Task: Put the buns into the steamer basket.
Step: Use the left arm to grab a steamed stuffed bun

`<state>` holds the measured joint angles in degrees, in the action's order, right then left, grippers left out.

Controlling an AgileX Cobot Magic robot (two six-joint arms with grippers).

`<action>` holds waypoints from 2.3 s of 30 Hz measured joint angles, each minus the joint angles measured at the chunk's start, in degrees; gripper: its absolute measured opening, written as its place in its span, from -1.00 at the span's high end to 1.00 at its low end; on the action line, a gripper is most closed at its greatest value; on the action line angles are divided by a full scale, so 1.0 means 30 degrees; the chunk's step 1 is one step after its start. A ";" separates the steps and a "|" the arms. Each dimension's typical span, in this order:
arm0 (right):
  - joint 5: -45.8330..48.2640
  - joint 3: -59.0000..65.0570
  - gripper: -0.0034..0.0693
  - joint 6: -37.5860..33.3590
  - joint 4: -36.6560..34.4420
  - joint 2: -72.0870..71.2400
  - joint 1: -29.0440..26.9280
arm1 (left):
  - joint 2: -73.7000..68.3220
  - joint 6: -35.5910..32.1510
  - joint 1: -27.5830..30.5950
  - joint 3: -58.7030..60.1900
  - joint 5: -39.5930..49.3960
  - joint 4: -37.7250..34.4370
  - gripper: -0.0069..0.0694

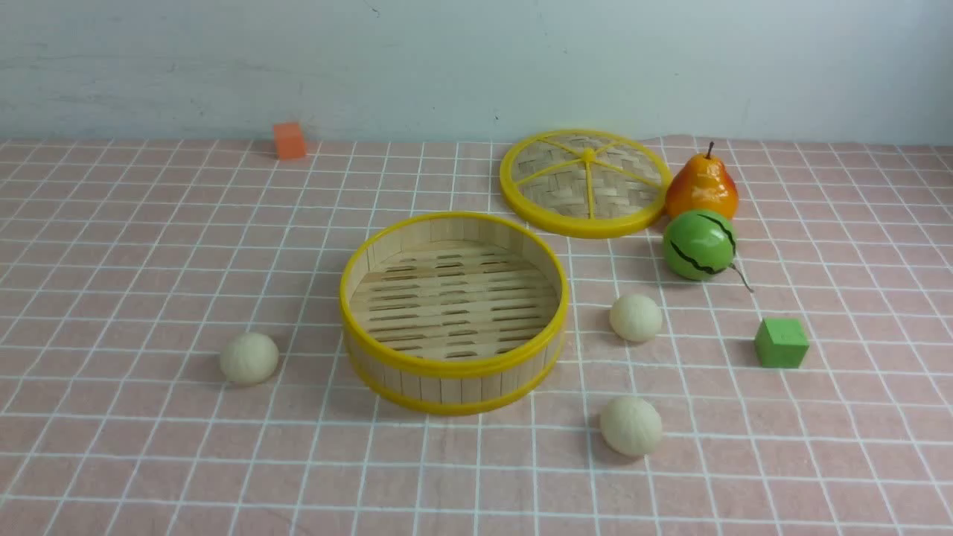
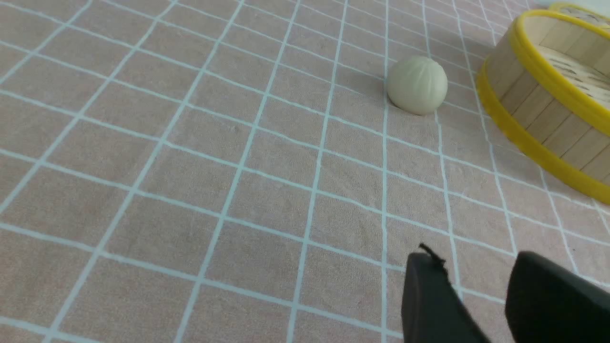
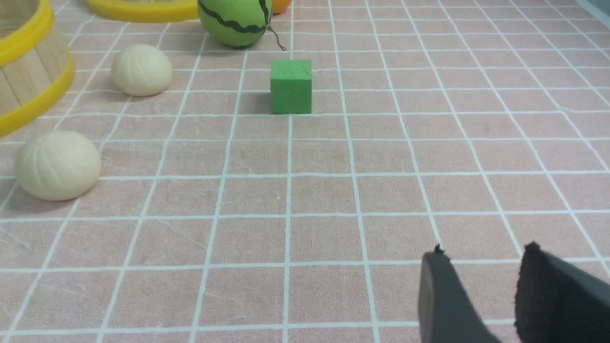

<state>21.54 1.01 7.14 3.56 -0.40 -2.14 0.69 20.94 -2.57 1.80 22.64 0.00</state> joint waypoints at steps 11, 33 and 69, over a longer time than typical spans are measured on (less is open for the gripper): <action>0.0000 0.0000 0.25 0.0000 0.0000 0.0000 0.0000 | 0.0000 0.0000 0.0000 0.0000 0.0000 0.0000 0.20; 0.0000 0.0000 0.25 0.0000 0.0000 0.0000 0.0000 | 0.0000 -0.0019 0.0000 0.0000 -0.0164 0.0783 0.20; -1.3598 -0.3004 0.87 0.3294 -0.0181 0.2013 0.0000 | -0.2439 0.5828 0.0000 -0.6175 -1.2635 0.3065 0.66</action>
<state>-19.26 -8.00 17.02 3.01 5.64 -2.14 -6.63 38.42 -2.57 -16.73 -15.27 9.19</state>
